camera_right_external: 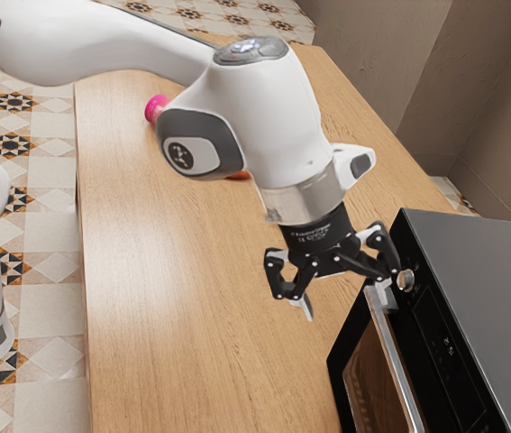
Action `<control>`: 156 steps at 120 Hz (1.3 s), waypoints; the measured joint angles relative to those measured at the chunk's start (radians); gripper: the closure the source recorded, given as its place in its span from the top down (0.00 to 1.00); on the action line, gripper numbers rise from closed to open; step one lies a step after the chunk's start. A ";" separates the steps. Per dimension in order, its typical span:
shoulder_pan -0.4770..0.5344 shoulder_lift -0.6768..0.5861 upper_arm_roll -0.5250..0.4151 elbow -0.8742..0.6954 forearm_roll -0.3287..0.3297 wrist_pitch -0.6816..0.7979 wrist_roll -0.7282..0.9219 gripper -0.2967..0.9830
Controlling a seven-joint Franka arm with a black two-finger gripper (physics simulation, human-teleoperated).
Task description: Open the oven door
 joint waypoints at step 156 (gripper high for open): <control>0.000 0.132 0.037 0.003 -0.037 0.043 0.051 0.77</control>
